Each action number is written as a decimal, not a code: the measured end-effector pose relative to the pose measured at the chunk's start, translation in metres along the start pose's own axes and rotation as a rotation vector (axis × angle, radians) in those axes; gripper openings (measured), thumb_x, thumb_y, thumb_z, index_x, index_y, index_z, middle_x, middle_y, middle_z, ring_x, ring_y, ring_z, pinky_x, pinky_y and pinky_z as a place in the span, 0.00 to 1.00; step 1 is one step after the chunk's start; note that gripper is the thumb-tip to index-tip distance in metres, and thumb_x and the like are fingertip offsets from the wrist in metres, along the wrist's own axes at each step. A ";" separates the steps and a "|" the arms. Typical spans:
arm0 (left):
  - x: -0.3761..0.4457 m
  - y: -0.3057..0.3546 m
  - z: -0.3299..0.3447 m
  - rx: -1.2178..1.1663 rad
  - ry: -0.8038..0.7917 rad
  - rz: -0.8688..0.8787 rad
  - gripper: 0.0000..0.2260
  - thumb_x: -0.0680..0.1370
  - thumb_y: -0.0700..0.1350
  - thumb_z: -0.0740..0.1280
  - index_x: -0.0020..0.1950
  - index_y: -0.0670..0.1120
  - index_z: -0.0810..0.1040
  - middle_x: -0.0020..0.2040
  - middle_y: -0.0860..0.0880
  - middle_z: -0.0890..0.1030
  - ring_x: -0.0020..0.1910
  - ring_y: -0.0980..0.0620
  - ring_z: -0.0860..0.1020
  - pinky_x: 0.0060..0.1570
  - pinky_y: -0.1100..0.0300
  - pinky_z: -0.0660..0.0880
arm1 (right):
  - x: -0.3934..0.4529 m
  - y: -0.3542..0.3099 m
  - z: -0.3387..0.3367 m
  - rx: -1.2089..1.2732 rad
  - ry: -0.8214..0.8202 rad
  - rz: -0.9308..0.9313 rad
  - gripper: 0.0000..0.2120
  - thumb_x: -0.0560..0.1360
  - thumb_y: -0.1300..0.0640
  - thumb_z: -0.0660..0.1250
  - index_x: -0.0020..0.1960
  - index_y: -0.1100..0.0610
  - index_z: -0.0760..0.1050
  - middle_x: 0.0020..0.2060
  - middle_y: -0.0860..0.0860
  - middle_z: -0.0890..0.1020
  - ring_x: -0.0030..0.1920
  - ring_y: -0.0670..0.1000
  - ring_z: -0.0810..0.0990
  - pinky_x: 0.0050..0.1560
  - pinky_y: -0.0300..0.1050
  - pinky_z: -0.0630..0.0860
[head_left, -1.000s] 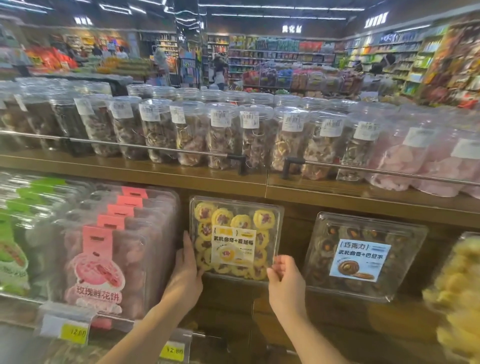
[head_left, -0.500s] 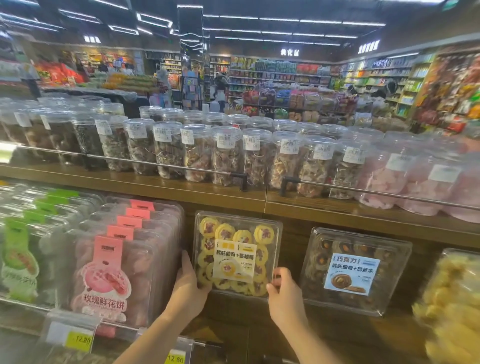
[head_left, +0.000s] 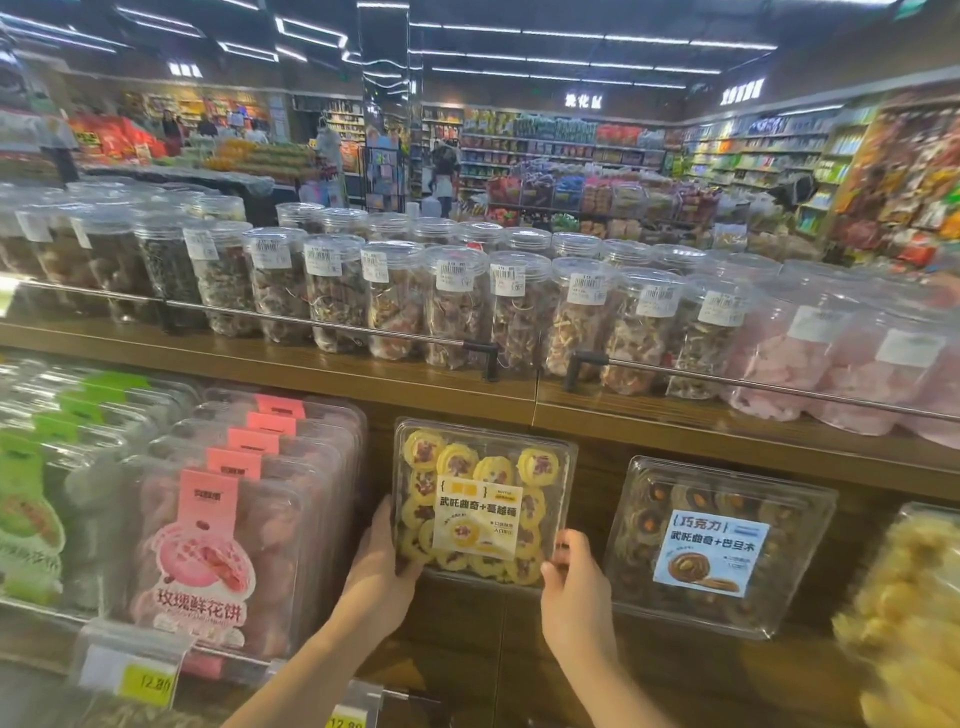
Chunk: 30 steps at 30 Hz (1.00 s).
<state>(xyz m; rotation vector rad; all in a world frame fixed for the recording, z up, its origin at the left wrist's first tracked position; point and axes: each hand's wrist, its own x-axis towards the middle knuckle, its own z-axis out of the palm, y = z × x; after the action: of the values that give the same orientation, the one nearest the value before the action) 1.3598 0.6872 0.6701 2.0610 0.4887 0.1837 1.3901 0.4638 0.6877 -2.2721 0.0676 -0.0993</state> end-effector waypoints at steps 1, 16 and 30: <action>0.000 -0.003 0.000 0.007 -0.007 -0.003 0.43 0.78 0.41 0.72 0.83 0.58 0.48 0.80 0.50 0.64 0.78 0.46 0.65 0.77 0.43 0.63 | 0.001 0.001 0.000 -0.003 -0.006 -0.003 0.15 0.81 0.60 0.65 0.67 0.51 0.70 0.61 0.48 0.80 0.60 0.48 0.80 0.57 0.42 0.79; -0.008 -0.013 -0.002 0.034 -0.049 0.027 0.45 0.77 0.42 0.73 0.84 0.54 0.46 0.80 0.48 0.64 0.79 0.45 0.63 0.78 0.45 0.61 | -0.005 -0.008 -0.012 -0.036 -0.092 0.007 0.24 0.81 0.62 0.65 0.74 0.52 0.63 0.68 0.51 0.77 0.65 0.51 0.79 0.62 0.47 0.79; -0.015 -0.014 -0.006 0.124 -0.060 0.028 0.48 0.75 0.42 0.75 0.83 0.55 0.45 0.80 0.48 0.63 0.78 0.45 0.63 0.77 0.44 0.63 | -0.014 -0.008 -0.014 -0.031 -0.131 0.026 0.27 0.79 0.62 0.69 0.74 0.51 0.62 0.67 0.50 0.77 0.63 0.49 0.80 0.59 0.48 0.82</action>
<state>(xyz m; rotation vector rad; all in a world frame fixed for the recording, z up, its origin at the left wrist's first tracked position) 1.3407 0.6919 0.6617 2.1885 0.4437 0.1099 1.3748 0.4593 0.7021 -2.3021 0.0299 0.0643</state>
